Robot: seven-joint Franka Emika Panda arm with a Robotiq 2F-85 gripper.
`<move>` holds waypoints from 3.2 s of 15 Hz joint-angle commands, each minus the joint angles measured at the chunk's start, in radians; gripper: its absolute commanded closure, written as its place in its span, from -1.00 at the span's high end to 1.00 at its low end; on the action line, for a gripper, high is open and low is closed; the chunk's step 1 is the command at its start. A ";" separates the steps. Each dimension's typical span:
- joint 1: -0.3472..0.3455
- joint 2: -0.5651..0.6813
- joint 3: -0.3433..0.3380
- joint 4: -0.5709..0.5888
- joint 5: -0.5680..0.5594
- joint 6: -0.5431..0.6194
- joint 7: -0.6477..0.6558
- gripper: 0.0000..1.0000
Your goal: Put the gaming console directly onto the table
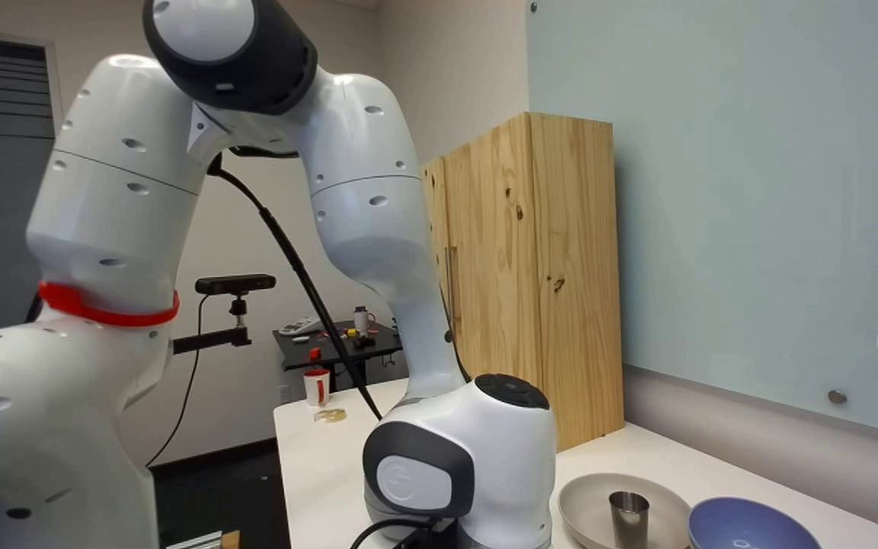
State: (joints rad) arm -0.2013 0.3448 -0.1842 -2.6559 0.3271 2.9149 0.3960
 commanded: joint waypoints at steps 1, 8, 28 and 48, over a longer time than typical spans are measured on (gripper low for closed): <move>-0.017 0.037 0.029 -0.010 0.006 0.068 -0.043 0.68; -0.016 0.024 0.076 -0.032 -0.009 0.176 -0.067 -0.35; 0.160 -0.096 -0.185 0.094 -0.283 -0.146 0.088 -0.52; 0.185 -0.260 0.020 0.254 -0.709 -0.352 0.446 -0.52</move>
State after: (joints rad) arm -0.0263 0.0628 -0.2046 -2.4596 -0.3468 2.6239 0.7982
